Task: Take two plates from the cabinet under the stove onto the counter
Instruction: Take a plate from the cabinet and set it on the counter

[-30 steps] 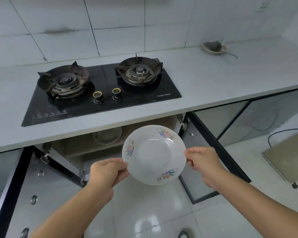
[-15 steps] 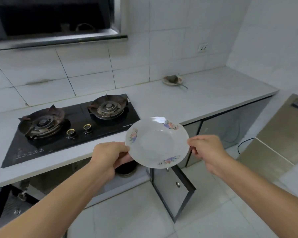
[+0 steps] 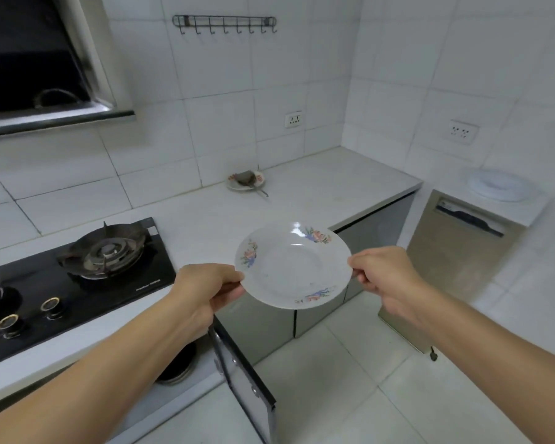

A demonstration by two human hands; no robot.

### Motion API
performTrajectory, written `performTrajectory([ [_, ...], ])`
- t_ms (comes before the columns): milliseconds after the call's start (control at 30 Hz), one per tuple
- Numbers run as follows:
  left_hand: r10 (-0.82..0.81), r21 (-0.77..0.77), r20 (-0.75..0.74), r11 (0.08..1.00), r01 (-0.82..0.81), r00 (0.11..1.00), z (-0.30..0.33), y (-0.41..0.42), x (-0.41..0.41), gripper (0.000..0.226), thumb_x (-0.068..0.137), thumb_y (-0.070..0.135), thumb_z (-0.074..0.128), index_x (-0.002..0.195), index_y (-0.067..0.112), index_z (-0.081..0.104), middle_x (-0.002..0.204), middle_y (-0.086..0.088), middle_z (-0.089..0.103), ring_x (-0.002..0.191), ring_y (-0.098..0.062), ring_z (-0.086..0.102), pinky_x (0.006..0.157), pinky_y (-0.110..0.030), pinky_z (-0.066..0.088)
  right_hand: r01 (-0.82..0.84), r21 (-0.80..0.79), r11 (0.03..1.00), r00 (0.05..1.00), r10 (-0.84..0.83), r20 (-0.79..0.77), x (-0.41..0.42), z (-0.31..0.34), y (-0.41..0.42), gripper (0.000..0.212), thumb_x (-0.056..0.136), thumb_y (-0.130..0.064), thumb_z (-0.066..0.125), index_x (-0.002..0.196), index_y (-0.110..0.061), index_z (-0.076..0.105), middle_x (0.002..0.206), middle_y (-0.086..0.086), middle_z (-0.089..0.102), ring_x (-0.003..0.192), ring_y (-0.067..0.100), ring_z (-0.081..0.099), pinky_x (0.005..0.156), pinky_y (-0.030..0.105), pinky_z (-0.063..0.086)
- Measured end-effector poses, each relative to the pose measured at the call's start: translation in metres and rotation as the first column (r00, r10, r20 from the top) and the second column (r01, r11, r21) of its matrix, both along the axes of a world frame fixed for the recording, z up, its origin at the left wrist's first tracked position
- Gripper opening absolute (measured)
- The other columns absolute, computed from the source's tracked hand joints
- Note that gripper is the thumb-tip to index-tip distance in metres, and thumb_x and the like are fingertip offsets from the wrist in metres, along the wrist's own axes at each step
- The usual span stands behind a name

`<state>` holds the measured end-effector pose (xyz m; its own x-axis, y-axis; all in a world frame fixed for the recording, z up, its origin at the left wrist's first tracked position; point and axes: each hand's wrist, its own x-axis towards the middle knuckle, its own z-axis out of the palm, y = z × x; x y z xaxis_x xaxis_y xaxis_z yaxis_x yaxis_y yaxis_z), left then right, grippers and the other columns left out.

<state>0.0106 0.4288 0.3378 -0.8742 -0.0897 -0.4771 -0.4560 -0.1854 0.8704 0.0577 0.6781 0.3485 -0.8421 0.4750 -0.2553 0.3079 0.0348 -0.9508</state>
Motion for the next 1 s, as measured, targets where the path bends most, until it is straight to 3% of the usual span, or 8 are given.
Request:
performTrajectory([
  [267, -0.097, 0.029, 0.013, 0.995, 0.097, 0.995, -0.016, 0.092, -0.095, 0.015, 0.068, -0.017, 0.07, 0.081, -0.01, 0.066, 0.077, -0.022, 0.073, 0.063, -0.029, 0.072, 0.047, -0.028, 0.057, 0.09, 0.02, 0.996, 0.995, -0.091, 0.039, -0.069, -0.013, 0.091, 0.013, 0.076, 0.006, 0.059, 0.069, 0.006, 0.069, 0.052, 0.011, 0.058, 0.032, 0.009, 0.04, 0.032, 0.016, 0.029],
  [400, -0.144, 0.031, 0.012, 0.989, 0.143, 0.99, -0.016, 0.142, -0.15, 0.013, 0.068, -0.017, 0.068, 0.08, -0.011, 0.067, 0.079, -0.024, 0.073, 0.065, -0.03, 0.071, 0.048, -0.029, 0.058, 0.137, 0.022, 0.99, 0.99, -0.138, 0.04, -0.121, -0.018, 0.141, 0.014, 0.076, 0.006, 0.059, 0.067, 0.006, 0.07, 0.053, 0.013, 0.057, 0.037, 0.012, 0.042, 0.036, 0.019, 0.032],
  [567, -0.175, 0.019, 0.025, 0.984, 0.174, 0.984, -0.013, 0.203, -0.217, 0.011, 0.071, -0.018, 0.066, 0.08, -0.013, 0.065, 0.063, -0.019, 0.072, 0.053, -0.027, 0.07, 0.047, -0.029, 0.059, 0.17, 0.002, 0.985, 0.984, -0.17, 0.049, -0.185, -0.025, 0.201, 0.014, 0.076, 0.007, 0.061, 0.066, 0.005, 0.07, 0.049, 0.011, 0.056, 0.038, 0.013, 0.043, 0.043, 0.023, 0.034],
  [733, -0.157, -0.011, 0.048, 0.987, 0.158, 0.986, -0.021, 0.268, -0.288, 0.014, 0.069, -0.018, 0.068, 0.082, -0.014, 0.065, 0.079, -0.025, 0.072, 0.063, -0.031, 0.07, 0.05, -0.031, 0.06, 0.158, -0.014, 0.987, 0.986, -0.157, 0.054, -0.258, -0.039, 0.268, 0.013, 0.074, 0.007, 0.058, 0.078, 0.019, 0.063, 0.055, 0.014, 0.052, 0.043, 0.017, 0.04, 0.044, 0.023, 0.031],
  [800, -0.132, -0.022, 0.056, 0.991, 0.133, 0.99, -0.025, 0.295, -0.314, 0.014, 0.069, -0.018, 0.069, 0.082, -0.013, 0.066, 0.081, -0.025, 0.072, 0.064, -0.03, 0.07, 0.048, -0.03, 0.059, 0.137, -0.006, 0.99, 0.99, -0.137, 0.044, -0.291, -0.044, 0.296, 0.012, 0.073, 0.006, 0.059, 0.075, 0.016, 0.065, 0.055, 0.014, 0.055, 0.045, 0.018, 0.044, 0.048, 0.026, 0.034],
  [1000, -0.019, -0.029, 0.066, 0.999, 0.021, 0.998, -0.031, 0.363, -0.388, 0.012, 0.069, -0.018, 0.068, 0.08, -0.012, 0.066, 0.081, -0.024, 0.071, 0.064, -0.03, 0.069, 0.045, -0.028, 0.057, 0.01, 0.027, 1.0, 1.0, -0.01, 0.029, -0.398, -0.049, 0.369, 0.022, 0.075, 0.005, 0.063, 0.056, -0.003, 0.069, 0.042, 0.003, 0.057, 0.035, 0.01, 0.046, 0.037, 0.018, 0.037],
])
